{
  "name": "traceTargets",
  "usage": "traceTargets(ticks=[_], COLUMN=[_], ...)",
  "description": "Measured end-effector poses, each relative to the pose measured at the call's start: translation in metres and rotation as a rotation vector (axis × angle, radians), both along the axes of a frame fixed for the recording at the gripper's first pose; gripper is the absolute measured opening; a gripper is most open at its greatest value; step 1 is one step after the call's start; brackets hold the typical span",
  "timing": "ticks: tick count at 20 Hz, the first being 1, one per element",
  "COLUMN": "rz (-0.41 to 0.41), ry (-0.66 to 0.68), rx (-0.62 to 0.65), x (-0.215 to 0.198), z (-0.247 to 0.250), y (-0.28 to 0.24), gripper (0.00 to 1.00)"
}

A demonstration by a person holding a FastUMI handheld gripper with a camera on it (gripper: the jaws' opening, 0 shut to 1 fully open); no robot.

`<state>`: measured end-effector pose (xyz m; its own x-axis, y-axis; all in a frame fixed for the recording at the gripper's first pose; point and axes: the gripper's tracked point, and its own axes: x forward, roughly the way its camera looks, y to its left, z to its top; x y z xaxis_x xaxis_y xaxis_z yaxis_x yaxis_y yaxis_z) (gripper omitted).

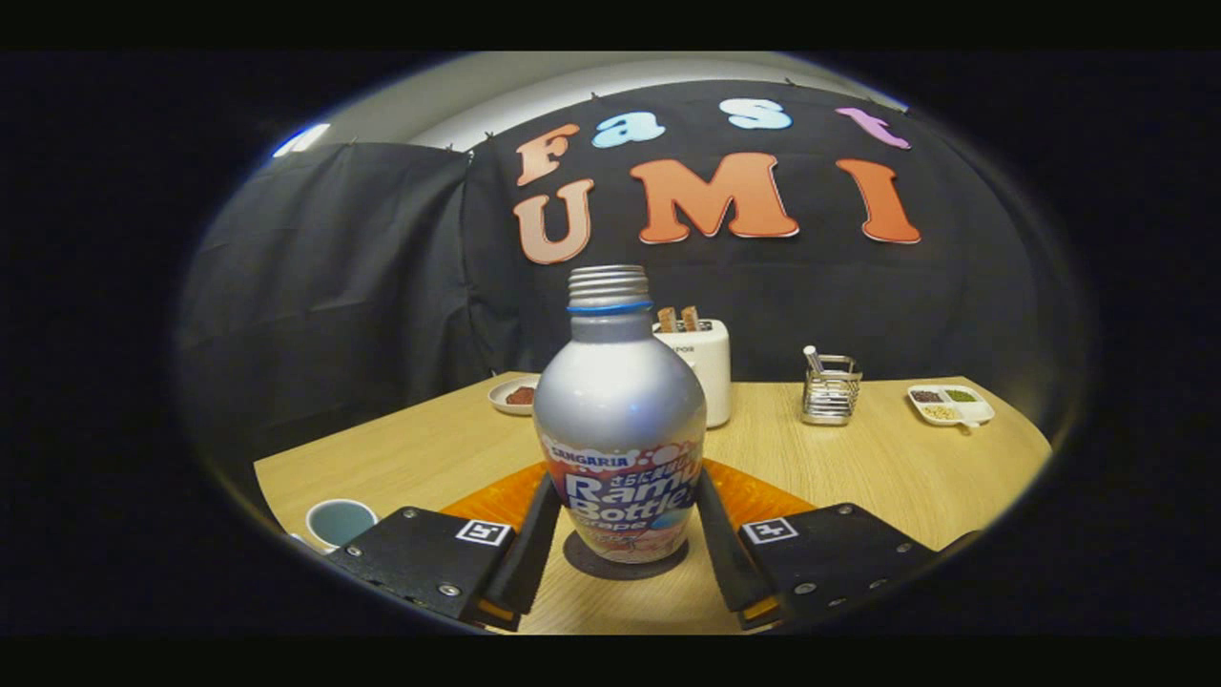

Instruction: Take the bottle from table, then pour the juice into the cup, finally place the bottle on the coaster

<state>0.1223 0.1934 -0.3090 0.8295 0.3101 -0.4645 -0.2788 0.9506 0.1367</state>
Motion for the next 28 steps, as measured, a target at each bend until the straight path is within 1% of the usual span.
traceTargets(ticks=[4, 7, 11, 15, 16, 19, 21, 24, 28], rz=[0.009, 0.008, 0.002, 0.038, 0.046, 0.069, 0.065, 0.038, -0.014], ry=[0.055, 0.091, 0.078, 0.096, 0.091, 0.045, 0.01, -0.058, -0.152], rx=[0.004, 0.037, 0.043, 0.038, 0.027, -0.006, -0.011, 0.005, 0.012], x=[0.0, -0.001, 0.0, -0.011, -0.013, -0.021, -0.025, -0.032, -0.046], z=[-0.023, -0.034, -0.031, -0.029, -0.027, -0.009, 0.007, 0.044, 0.096], y=[0.009, 0.012, 0.01, 0.015, 0.015, 0.012, 0.005, -0.009, -0.034], gripper=[0.73, 0.74, 0.76, 0.82, 0.85, 0.89, 0.92, 0.96, 0.97])
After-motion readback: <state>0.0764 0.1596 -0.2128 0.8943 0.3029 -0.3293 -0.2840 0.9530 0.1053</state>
